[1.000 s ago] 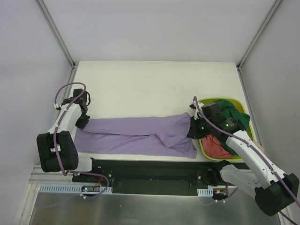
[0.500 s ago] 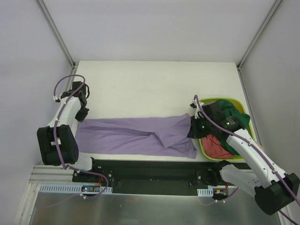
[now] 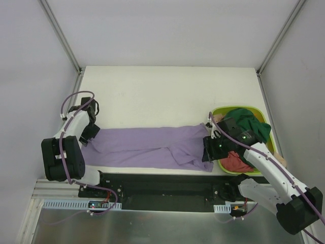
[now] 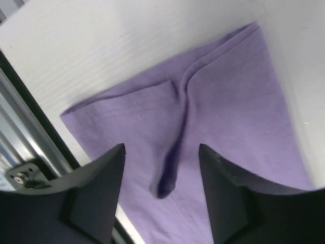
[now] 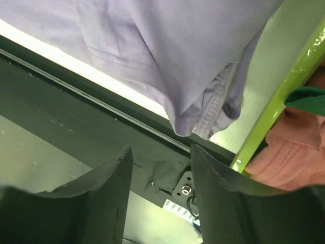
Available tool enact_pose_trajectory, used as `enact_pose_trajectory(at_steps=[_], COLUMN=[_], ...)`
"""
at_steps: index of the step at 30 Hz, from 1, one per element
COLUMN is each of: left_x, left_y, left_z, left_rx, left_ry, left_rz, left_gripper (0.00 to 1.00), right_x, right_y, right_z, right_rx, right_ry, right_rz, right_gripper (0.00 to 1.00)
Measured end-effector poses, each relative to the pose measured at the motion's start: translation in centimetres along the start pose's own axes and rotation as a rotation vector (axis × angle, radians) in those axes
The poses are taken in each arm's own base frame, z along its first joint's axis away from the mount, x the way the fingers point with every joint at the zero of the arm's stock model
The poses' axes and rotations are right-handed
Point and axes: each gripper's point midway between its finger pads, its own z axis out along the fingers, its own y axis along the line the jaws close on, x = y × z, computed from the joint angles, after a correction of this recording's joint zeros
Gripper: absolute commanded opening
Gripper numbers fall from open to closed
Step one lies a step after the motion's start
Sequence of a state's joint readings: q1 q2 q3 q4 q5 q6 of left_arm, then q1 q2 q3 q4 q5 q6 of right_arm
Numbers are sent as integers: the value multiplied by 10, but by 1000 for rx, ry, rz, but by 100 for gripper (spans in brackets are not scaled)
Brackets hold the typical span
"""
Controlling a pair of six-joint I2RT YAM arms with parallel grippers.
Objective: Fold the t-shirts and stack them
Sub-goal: Fold the other side of the tshirt into a rectangle
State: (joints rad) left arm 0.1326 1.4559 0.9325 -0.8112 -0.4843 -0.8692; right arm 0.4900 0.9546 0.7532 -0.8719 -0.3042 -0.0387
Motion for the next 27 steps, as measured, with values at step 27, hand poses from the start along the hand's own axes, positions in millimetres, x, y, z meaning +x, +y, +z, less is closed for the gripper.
enact_pose_trajectory(at_steps=[27], left_x=[37], left_y=[-48], left_z=[-27], left_rx=[361], left_ry=[185], left_rz=[57], left_gripper=[99], right_x=[-21], right_y=[93], right_z=[93], right_rx=[15], right_ry=[178], right_rz=[-531], right_gripper=[50])
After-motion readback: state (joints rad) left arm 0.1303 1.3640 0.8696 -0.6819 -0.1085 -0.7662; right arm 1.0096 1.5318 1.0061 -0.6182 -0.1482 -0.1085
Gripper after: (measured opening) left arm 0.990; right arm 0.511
